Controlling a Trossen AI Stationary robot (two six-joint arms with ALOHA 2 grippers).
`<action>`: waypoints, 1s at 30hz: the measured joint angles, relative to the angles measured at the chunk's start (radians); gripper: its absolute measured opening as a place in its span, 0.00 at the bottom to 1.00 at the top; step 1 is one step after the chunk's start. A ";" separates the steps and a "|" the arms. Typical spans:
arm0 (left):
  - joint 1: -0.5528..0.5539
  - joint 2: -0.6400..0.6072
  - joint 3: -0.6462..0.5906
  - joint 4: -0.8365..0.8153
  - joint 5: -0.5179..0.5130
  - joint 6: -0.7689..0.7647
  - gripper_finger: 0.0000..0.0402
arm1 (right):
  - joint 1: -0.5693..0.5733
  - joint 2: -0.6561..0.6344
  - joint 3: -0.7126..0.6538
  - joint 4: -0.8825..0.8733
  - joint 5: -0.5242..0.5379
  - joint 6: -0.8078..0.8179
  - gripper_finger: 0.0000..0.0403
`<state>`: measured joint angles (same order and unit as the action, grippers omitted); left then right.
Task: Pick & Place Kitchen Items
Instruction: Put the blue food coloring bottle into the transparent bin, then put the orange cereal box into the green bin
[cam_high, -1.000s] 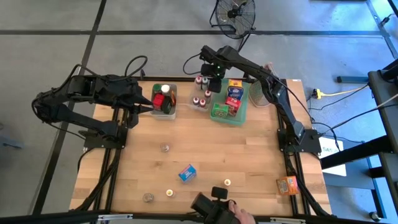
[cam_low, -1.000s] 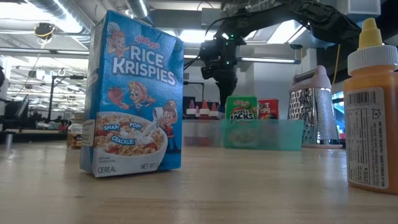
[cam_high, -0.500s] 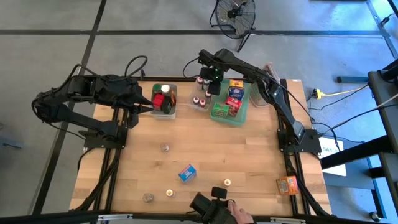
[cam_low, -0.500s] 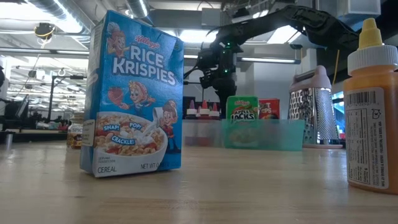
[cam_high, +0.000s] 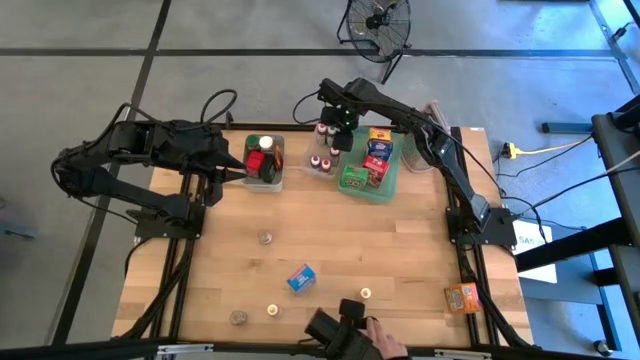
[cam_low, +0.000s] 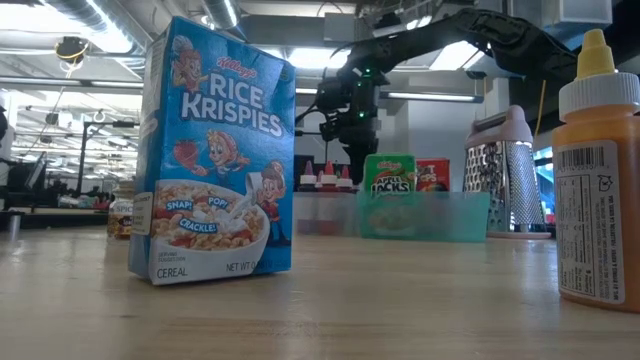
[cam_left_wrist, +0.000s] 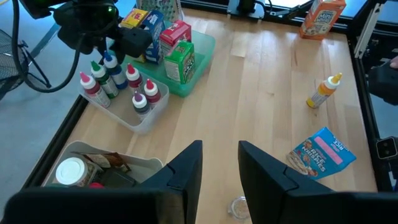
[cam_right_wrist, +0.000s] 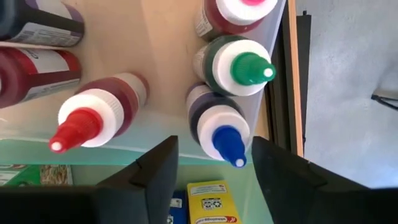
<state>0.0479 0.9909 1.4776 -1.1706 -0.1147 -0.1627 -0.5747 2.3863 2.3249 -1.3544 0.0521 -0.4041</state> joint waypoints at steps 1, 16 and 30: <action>0.000 0.000 0.000 0.000 0.000 0.000 0.24 | 0.000 0.000 0.000 -0.002 0.000 0.012 0.53; 0.000 0.000 -0.002 0.001 0.000 0.000 0.24 | 0.016 -0.080 0.031 -0.086 0.050 0.103 0.69; 0.000 -0.016 -0.155 0.124 0.036 0.067 0.24 | 0.147 -0.361 0.031 -0.216 -0.230 0.201 0.69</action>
<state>0.0477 0.9754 1.3228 -1.0463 -0.0787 -0.0958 -0.4275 2.0256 2.3554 -1.5707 -0.1784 -0.2031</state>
